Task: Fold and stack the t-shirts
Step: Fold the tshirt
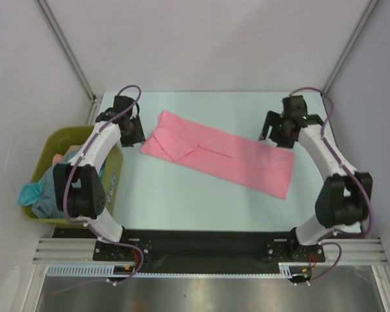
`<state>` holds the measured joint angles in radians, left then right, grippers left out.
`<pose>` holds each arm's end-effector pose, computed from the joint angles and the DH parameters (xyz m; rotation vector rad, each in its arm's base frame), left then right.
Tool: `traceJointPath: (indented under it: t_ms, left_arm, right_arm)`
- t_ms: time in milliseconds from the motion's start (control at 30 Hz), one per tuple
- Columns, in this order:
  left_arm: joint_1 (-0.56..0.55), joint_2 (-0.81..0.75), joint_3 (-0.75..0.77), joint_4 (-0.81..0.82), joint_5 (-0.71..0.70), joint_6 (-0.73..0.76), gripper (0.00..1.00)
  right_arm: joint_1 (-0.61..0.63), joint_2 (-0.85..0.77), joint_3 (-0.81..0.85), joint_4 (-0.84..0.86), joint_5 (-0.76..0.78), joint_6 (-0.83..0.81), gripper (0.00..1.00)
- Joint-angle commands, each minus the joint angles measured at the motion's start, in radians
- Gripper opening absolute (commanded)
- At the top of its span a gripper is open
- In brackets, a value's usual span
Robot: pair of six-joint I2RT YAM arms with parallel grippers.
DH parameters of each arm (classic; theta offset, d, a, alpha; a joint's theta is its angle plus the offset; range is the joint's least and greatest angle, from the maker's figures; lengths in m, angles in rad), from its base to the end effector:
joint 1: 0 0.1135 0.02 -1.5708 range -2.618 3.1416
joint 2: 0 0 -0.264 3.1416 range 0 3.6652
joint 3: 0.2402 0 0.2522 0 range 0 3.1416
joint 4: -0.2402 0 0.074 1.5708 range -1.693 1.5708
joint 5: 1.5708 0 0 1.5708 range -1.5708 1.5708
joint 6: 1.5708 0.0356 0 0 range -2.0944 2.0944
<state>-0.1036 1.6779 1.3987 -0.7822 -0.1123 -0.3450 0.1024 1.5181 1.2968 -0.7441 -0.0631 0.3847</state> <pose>0.3521 -0.0326 0.2707 -0.3536 2.5971 -0.0082 0.3187 0.0350 0.2918 0.3346 2.5338 0.2707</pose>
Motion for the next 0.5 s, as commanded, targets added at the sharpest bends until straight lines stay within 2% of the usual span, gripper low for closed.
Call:
traceJointPath:
  t_ms: [0, 67, 100, 167, 200, 300, 367, 433, 467]
  left_arm:
    - [-0.021, -0.128, -0.107, 0.067, 0.163, -0.040, 0.48]
    - [-0.028, -0.220, -0.195, 0.119, 0.212, -0.064, 0.47]
    - [-0.031, -0.251, -0.225, 0.135, 0.224, -0.074, 0.46]
    - [-0.042, -0.317, -0.294, 0.158, 0.246, -0.094, 0.46]
    - [-0.047, -0.332, -0.312, 0.172, 0.247, -0.110, 0.46]
    - [-0.057, -0.368, -0.366, 0.185, 0.246, -0.138, 0.44]
    - [-0.061, -0.386, -0.395, 0.198, 0.235, -0.144, 0.44]
    - [-0.062, -0.418, -0.424, 0.213, 0.220, -0.150, 0.44]
    - [-0.062, -0.428, -0.434, 0.222, 0.217, -0.153, 0.44]
  right_arm:
    - [0.082, 0.218, 0.207, 0.195, -0.099, -0.156, 0.79]
    - [0.097, 0.336, 0.341, 0.198, -0.214, -0.210, 0.77]
    - [0.105, 0.473, 0.481, 0.174, -0.259, -0.217, 0.76]
    - [0.124, 0.581, 0.611, 0.187, -0.332, -0.249, 0.75]
    - [0.138, 0.626, 0.721, 0.201, -0.360, -0.259, 0.75]
    - [0.187, 0.821, 0.914, 0.212, -0.432, -0.270, 0.74]
    - [0.207, 0.974, 1.122, 0.195, -0.478, -0.261, 0.72]
    - [0.220, 1.054, 1.234, 0.199, -0.549, -0.256, 0.69]
    - [0.221, 1.088, 1.233, 0.218, -0.573, -0.253, 0.66]
